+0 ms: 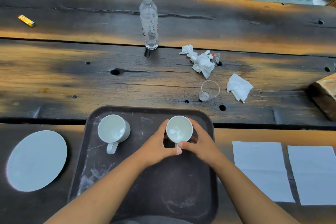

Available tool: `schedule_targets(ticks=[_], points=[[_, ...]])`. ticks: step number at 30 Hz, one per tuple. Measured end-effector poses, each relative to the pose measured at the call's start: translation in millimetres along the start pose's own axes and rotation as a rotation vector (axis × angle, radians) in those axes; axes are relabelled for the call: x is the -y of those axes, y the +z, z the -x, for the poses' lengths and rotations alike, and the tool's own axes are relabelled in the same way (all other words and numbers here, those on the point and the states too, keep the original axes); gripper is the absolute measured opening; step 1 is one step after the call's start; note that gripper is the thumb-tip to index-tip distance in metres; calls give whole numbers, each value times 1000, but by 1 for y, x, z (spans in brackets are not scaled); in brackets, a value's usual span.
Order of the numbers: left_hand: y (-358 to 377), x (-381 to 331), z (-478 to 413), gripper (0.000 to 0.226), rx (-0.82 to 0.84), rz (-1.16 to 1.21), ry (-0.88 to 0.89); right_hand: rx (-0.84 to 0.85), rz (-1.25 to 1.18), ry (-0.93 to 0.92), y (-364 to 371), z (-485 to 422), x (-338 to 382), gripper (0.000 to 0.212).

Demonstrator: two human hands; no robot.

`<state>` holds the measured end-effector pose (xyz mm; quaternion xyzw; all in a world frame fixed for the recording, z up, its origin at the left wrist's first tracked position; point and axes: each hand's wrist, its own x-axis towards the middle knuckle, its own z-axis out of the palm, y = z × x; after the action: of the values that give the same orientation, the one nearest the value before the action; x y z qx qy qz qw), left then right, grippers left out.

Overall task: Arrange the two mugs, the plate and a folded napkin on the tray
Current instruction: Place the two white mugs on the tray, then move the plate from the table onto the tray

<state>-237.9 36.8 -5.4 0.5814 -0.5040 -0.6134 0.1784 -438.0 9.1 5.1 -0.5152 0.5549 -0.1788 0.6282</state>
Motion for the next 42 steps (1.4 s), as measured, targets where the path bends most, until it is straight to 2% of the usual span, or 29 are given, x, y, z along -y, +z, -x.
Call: schedule_targets(ticks=[8,15,20,24,27,31,42], points=[[-1,-4,1,93,8,-3,-27,-5,1,11,1,1,1,83],[-2,-3,7,115,10,8,-86,-42,-6,61,6,8,2,91],[-3,9,24,121,1,-127,-160,-128,29,101,9,25,0,79],[-1,16,40,104,-46,-202,-160,-198,109,172,14,37,-7,69],[-4,17,49,89,-73,-347,-146,-192,207,203,22,44,-14,63],[-8,14,59,85,-69,-494,-137,-152,335,231,31,53,-21,62],[0,22,88,70,-26,-713,-131,-71,646,199,43,78,-26,58]])
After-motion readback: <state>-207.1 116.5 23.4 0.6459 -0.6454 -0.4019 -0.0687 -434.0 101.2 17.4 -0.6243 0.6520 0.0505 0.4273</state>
